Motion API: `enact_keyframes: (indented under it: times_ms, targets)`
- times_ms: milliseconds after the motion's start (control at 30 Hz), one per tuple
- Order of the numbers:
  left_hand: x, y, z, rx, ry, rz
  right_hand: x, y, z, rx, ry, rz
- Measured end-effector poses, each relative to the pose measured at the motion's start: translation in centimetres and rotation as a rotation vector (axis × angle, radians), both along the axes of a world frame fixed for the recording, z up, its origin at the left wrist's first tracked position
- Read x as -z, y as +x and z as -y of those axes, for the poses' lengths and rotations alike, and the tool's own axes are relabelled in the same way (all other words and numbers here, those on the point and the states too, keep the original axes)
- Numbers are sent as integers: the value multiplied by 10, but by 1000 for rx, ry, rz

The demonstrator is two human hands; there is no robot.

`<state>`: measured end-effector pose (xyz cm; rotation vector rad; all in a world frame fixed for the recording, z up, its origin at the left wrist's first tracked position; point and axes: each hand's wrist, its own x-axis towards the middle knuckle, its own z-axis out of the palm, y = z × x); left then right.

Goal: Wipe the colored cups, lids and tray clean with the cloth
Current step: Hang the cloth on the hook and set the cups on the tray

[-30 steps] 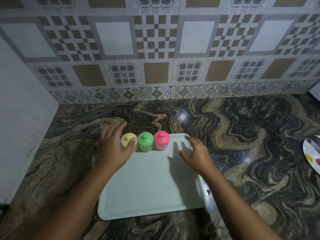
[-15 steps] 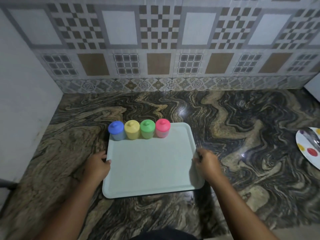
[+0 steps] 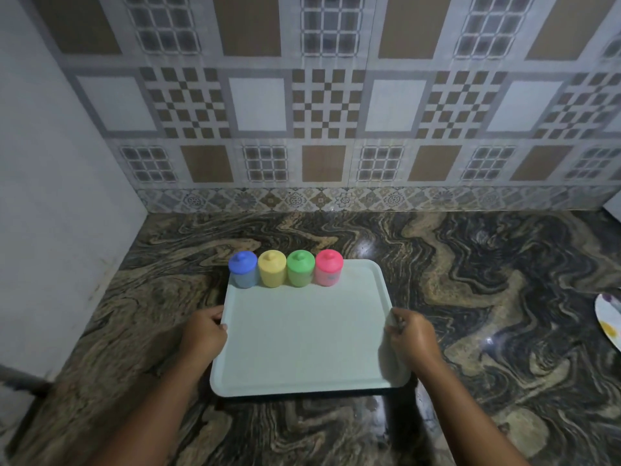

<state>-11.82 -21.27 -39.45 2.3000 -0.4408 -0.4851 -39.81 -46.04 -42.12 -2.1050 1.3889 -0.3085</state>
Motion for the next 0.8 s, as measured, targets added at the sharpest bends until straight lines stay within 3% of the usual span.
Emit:
enact_keyframes:
  times_ms: [433,800]
  targets:
    - [-12,83,78,22,52,76,-14,80,72,-42,-19,-20]
    - [10,124,129,-68,-28,45,-1,129,125,-54,-19,-33]
